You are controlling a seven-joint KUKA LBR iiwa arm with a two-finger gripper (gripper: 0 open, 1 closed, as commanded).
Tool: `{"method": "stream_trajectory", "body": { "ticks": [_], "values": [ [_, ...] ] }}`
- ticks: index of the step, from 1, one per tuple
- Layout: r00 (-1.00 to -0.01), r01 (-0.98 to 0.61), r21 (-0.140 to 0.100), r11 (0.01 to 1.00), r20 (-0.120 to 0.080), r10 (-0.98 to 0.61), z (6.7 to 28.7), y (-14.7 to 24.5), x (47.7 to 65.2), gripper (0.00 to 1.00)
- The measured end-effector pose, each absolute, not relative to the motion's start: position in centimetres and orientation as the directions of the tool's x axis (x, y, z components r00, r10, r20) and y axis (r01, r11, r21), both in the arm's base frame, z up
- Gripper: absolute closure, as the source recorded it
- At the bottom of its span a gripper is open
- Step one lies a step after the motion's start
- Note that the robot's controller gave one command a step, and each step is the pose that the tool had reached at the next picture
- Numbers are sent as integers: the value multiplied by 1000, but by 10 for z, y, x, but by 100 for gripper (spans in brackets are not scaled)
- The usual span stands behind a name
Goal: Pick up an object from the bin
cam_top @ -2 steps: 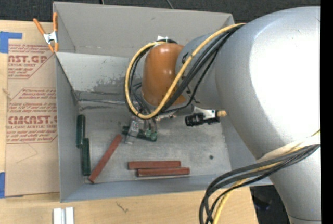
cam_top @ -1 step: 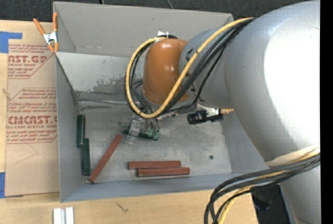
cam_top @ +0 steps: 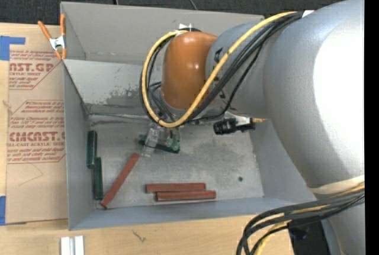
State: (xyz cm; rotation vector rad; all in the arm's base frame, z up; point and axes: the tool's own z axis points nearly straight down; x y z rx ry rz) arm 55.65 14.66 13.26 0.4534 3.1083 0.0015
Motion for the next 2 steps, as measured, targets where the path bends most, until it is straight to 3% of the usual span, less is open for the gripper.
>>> {"method": "stream_trajectory", "body": {
  "ticks": [1, 2],
  "values": [
    [-953, 304, -1, 953, 4, 304, 184, 146, 572, 100],
    [-953, 303, 5, 953, -9, 303, 209, 147, 570, 100]
  ]
}}
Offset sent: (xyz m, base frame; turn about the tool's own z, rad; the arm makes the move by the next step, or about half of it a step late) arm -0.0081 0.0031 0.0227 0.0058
